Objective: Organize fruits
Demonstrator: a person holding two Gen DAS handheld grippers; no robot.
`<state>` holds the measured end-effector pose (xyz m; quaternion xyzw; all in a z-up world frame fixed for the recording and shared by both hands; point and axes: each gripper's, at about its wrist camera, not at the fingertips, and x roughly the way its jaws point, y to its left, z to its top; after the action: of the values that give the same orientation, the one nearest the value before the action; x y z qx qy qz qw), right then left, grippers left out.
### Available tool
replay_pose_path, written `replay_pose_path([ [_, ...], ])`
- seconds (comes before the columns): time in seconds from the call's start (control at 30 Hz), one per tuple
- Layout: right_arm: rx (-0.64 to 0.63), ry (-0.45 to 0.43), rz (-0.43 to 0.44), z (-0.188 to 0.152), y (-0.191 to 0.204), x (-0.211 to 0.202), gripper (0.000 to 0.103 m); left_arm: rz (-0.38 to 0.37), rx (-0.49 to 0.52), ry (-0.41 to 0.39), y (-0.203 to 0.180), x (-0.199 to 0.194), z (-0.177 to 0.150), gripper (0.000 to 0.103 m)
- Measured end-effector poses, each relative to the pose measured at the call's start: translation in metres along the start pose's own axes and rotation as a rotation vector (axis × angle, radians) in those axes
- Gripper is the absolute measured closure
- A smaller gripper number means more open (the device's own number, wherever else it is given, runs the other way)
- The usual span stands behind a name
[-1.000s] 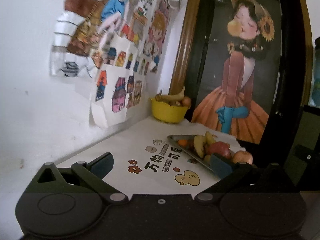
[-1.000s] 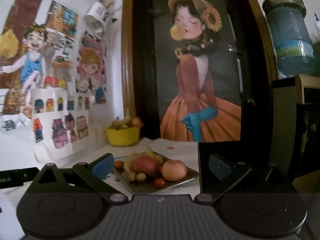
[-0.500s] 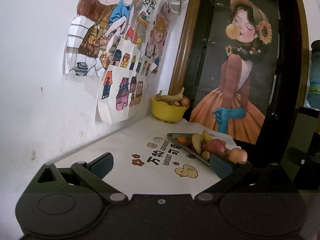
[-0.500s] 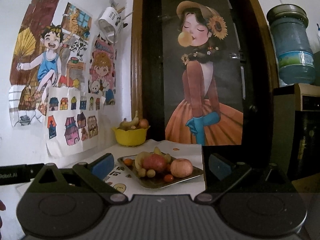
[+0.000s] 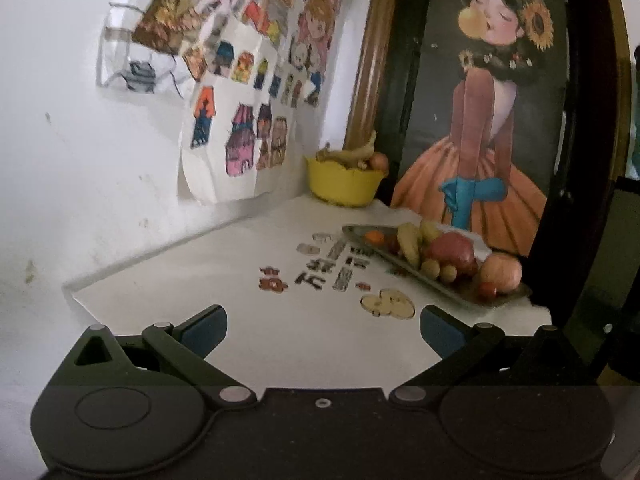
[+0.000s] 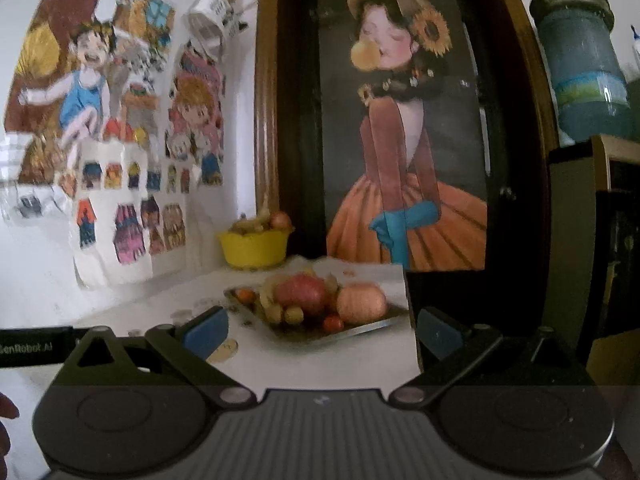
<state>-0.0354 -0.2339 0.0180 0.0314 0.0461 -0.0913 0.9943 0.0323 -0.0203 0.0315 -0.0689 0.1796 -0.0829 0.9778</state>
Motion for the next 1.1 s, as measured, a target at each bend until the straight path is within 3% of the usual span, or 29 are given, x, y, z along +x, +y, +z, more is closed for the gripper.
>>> replay_pose_path([
  [0.23,-0.005,0.05,0.005,-0.015,0.005,0.01,0.0,0.009,0.007,0.009,0.004,0.004,-0.009,0.001],
  [1.1,0.0,0.071,0.033,-0.024,0.009,0.003,0.0,0.046,-0.017,0.003,0.016,-0.01,-0.018,0.001],
])
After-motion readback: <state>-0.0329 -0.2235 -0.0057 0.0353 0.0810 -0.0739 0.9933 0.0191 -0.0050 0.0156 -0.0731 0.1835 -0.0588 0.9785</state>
